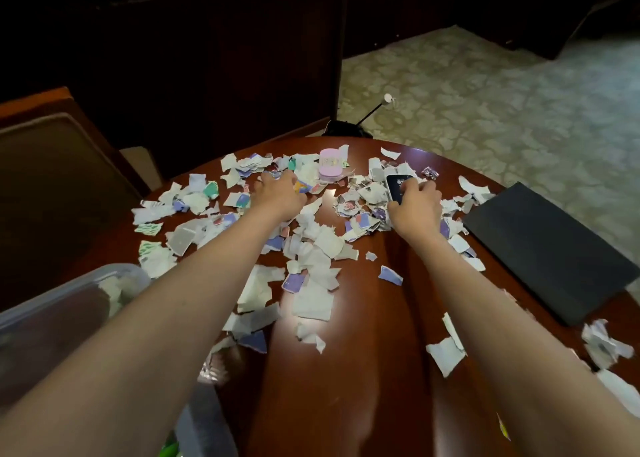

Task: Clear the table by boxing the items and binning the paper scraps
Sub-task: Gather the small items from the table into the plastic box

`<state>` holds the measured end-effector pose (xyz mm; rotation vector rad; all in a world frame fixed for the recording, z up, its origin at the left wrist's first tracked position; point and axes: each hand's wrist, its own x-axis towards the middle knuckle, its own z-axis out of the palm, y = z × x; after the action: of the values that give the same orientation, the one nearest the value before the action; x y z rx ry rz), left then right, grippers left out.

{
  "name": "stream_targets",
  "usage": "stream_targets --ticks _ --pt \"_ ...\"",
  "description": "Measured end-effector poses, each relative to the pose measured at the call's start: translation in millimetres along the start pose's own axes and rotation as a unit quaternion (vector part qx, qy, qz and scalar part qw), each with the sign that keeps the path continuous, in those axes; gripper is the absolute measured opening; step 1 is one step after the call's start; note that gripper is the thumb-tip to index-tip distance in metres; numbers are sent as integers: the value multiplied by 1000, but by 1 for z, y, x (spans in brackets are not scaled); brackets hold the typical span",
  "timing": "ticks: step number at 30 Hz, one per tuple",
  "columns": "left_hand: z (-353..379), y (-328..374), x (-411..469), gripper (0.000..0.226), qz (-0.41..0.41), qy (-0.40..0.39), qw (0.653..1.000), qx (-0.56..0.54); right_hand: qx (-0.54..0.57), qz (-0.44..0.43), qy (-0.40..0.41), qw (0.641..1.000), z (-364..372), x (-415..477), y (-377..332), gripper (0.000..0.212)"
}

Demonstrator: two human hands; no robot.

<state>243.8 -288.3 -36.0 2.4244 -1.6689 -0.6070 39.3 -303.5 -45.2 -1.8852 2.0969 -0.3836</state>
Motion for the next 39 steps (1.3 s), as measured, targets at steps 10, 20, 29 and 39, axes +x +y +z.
stream_targets --ticks 10,20,29,39 --pt "31 -4 26 33 -9 60 998 11 24 89 -33 995 13 29 9 67" --pt "6 5 -1 49 0 48 991 -127 128 80 33 988 -5 1 8 63" --pt "-52 -2 -57 27 -8 65 968 -242 502 153 -36 850 -46 -60 -9 56" --pt "-114 -36 -133 10 -26 104 922 -372 616 108 -247 740 -64 -153 -64 49"
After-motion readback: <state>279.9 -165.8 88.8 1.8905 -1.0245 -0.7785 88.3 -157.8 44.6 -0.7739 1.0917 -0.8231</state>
